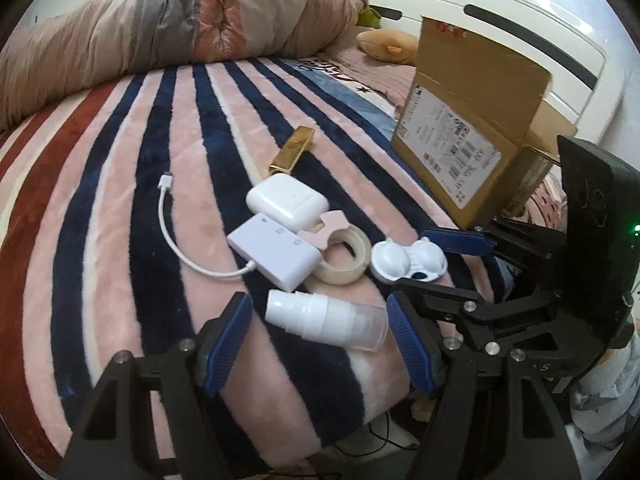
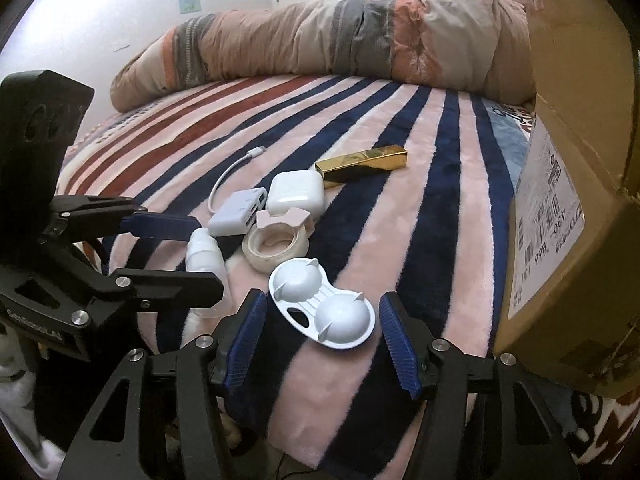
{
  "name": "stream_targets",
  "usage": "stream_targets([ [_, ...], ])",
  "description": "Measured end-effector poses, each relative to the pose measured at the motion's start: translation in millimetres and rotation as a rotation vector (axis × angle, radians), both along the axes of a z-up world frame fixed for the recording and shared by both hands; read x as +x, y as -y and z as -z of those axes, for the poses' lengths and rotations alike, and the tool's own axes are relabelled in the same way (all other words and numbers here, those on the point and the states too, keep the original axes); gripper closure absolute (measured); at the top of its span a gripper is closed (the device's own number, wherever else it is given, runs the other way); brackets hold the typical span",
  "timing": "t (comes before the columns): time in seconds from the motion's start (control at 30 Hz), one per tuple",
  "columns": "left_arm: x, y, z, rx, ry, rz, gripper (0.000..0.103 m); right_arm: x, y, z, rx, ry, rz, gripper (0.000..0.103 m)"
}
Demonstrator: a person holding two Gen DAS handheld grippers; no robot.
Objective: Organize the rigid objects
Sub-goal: 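Grasp the white spray bottle with the left tool while the right tool grasps the white lens case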
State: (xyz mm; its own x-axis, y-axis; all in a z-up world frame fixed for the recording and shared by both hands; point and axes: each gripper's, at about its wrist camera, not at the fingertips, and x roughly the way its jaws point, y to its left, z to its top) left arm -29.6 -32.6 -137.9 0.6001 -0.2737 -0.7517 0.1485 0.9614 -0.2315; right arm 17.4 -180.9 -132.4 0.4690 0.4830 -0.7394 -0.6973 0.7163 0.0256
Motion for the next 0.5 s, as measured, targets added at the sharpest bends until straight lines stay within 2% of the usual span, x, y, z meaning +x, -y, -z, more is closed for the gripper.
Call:
stream_targets([
  [0.07, 1.4, 1.2, 3.6, 0.028, -0.007, -0.009, 0.043, 3.3, -0.5, 1.2, 0.007, -0.005, 0.003, 0.048],
  [0.1, 2.1, 1.4, 4.7, 0.042, -0.007, -0.012, 0.044, 3.9, 0.0, 2.1, 0.008, -0.006, 0.006, 0.049],
  [0.13, 1.7, 1.8, 5.0, 0.045, -0.003, -0.013, 0.044, 4.6, -0.3, 2.8, 0.009, -0.005, 0.01, 0.056],
  [0.2, 1.6, 0.0, 5.0, 0.036, 0.0, -0.018, 0.044, 4.9, -0.9, 2.4, 0.012, 0.0, 0.012, 0.058],
  [0.33, 1.5, -4.2, 4.0, 0.008, -0.002, -0.025, 0.044, 3.3, -1.5, 1.0, 0.012, 0.005, 0.008, 0.073],
  [0.5, -1.9, -7.3, 0.2, 0.007, 0.002, -0.033, 0.044, 3.1, -3.1, 1.3, 0.008, 0.003, 0.003, 0.074],
])
